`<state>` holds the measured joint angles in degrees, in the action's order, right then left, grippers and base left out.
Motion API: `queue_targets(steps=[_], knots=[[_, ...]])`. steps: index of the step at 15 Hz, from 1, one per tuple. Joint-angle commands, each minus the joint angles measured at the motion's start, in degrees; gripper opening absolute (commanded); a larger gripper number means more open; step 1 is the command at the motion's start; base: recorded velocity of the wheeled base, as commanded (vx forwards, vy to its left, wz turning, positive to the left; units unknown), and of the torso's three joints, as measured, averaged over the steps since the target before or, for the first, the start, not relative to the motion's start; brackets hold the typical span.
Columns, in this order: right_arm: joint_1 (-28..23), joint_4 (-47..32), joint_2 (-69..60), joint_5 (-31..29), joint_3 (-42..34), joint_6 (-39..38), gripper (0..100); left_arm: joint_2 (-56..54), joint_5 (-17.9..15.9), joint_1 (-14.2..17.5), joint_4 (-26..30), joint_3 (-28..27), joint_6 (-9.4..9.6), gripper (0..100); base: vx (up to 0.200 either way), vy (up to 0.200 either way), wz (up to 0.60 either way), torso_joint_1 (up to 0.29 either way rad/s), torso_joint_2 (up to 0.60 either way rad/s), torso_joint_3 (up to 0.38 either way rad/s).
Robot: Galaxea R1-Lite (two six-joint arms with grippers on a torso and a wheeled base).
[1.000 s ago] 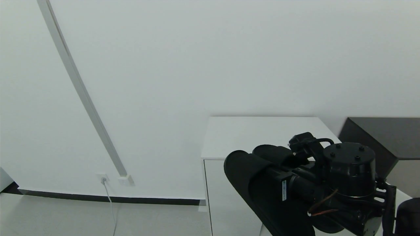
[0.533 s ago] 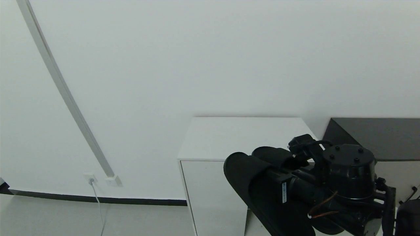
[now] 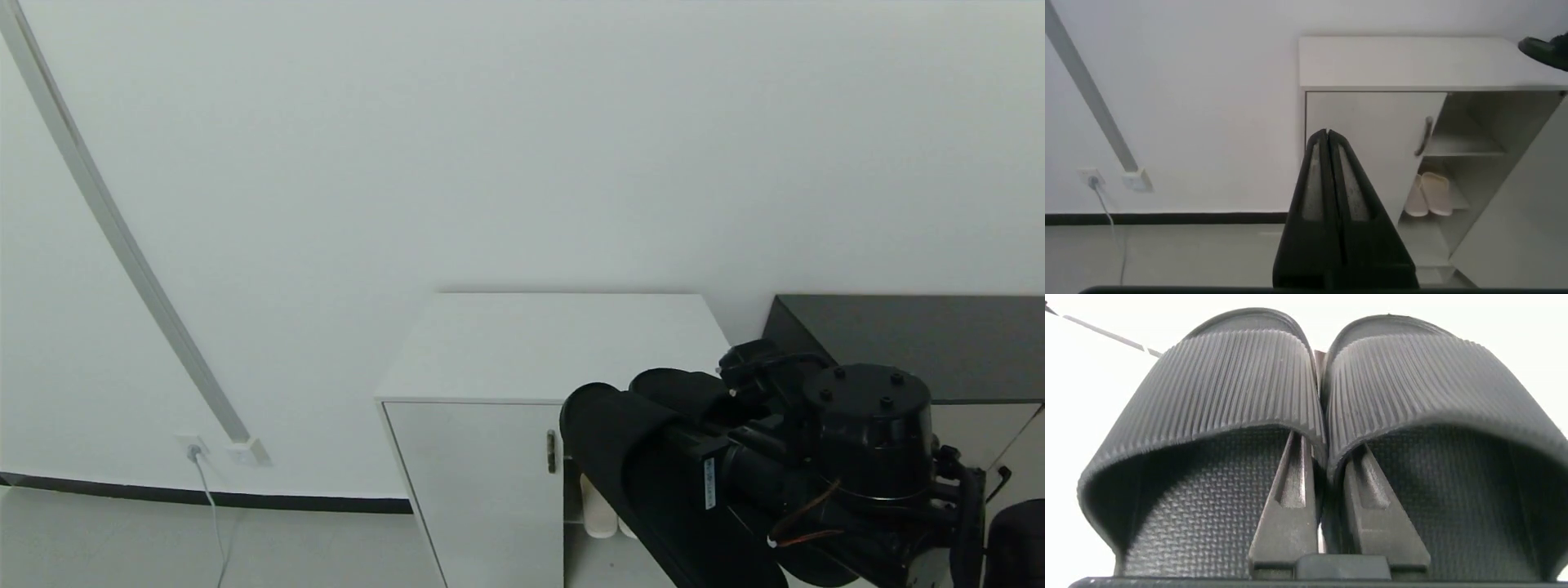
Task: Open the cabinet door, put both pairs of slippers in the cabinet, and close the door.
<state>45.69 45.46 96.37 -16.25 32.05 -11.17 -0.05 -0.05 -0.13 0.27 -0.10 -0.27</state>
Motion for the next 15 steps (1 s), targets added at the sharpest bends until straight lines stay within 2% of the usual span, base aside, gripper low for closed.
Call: queue_targets(steps=[1,4,15], knots=[[0.01,0.07,0.05,0.08,-0.23,-0.08,0,0.05,0.05,-0.04,0.00,0.01,-0.08,0,0.000,-0.200,0.00,0.002,0.00,0.007],[0.01,0.24,0.05,0.08,-1.73,2.38,0,0.05,0.05,-0.04,0.00,0.01,-0.17,0,0.000,0.000,0.00,0.000,0.00,0.000],[0.01,2.53,0.49,0.52,-2.78,2.73,0,0.05,0.05,-0.04,0.00,0.01,-0.17,0,0.000,0.000,0.00,0.000,0.00,0.000]])
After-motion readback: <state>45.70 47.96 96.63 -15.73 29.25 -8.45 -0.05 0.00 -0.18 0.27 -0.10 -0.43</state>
